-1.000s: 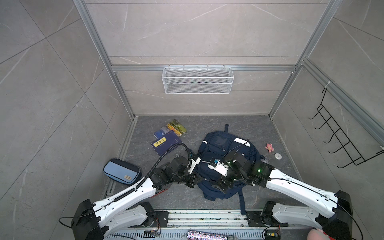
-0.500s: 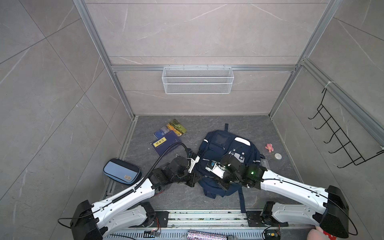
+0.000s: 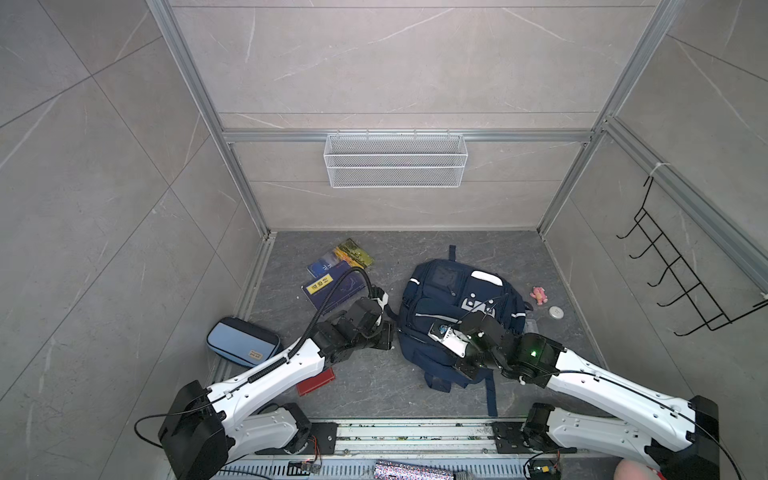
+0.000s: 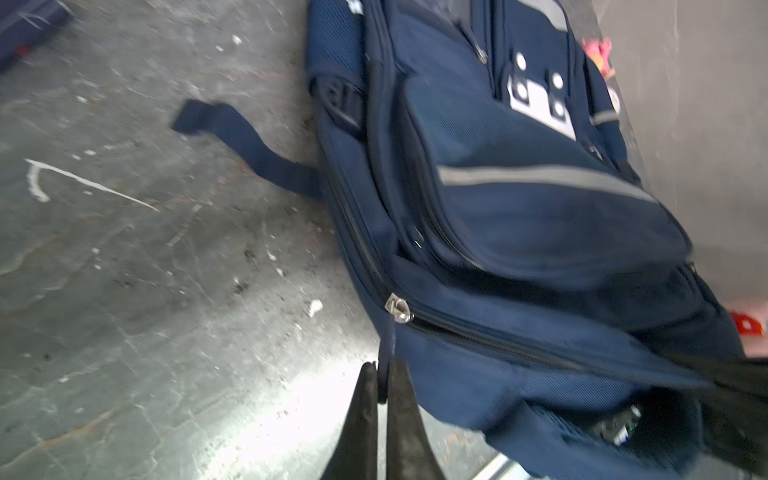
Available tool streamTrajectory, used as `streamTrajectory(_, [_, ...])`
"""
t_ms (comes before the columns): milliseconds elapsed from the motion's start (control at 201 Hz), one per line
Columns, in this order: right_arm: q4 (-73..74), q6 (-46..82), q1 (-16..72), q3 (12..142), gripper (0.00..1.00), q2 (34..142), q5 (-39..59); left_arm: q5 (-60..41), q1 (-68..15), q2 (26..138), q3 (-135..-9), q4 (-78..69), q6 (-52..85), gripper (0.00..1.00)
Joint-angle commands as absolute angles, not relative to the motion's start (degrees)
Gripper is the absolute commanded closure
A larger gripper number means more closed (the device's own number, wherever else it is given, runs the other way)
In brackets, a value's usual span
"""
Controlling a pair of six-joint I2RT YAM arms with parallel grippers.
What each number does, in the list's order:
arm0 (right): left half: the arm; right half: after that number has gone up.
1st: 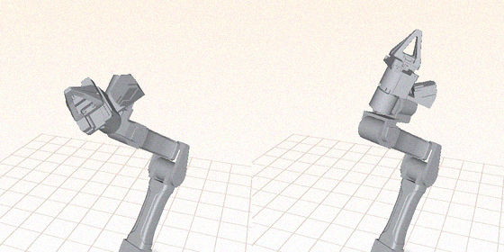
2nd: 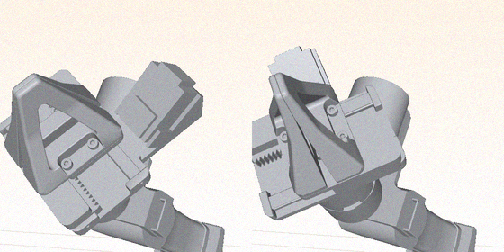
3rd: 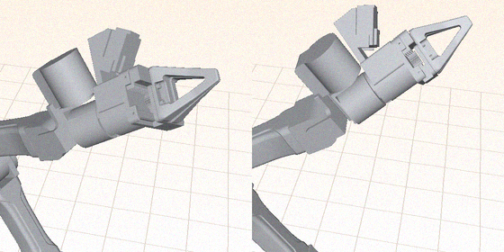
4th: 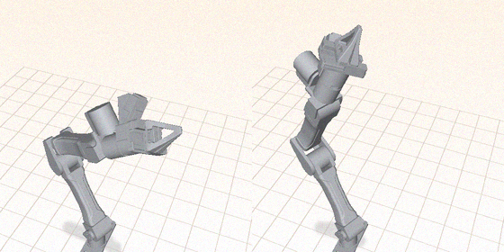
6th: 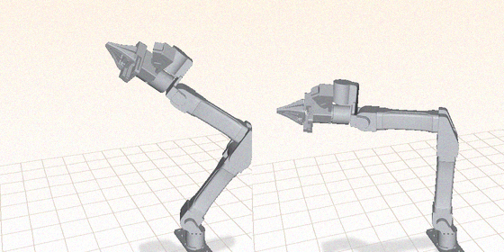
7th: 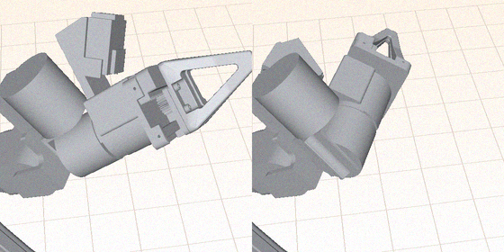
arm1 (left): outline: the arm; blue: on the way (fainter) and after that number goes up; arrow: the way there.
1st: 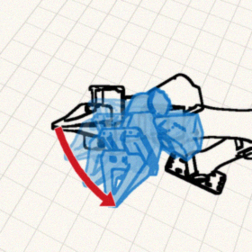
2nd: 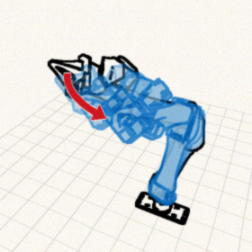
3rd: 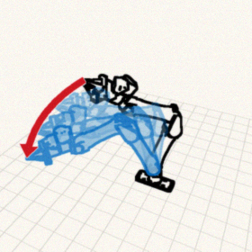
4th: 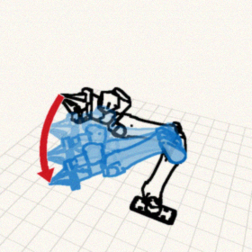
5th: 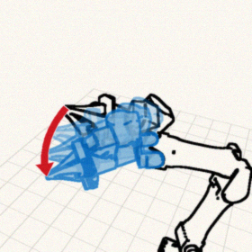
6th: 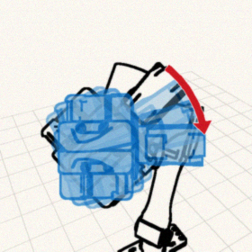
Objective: Pack the student bag
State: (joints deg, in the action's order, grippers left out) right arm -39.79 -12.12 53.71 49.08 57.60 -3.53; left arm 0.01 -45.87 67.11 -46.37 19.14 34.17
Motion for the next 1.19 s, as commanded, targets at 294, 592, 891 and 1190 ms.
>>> streamTrajectory(294, [-48.57,-13.34,53.20,52.86,1.00,52.13,-4.76,4.00,-36.98,85.51,-51.94,5.85,24.58,1.00])
streamTrajectory(592, [-49.45,-13.99,53.17,54.13,1.00,52.78,-4.39,-1.23,-33.50,96.52,-60.11,0.55,23.70,1.00])
streamTrajectory(891, [-48.95,-13.22,53.17,54.97,1.00,53.27,-6.58,-8.79,-33.13,99.02,-62.15,-4.21,24.53,1.00])
streamTrajectory(1190, [-44.68,-9.59,52.99,54.43,0.93,54.88,-7.66,-7.49,-35.90,86.89,-51.59,-2.26,25.72,1.00])
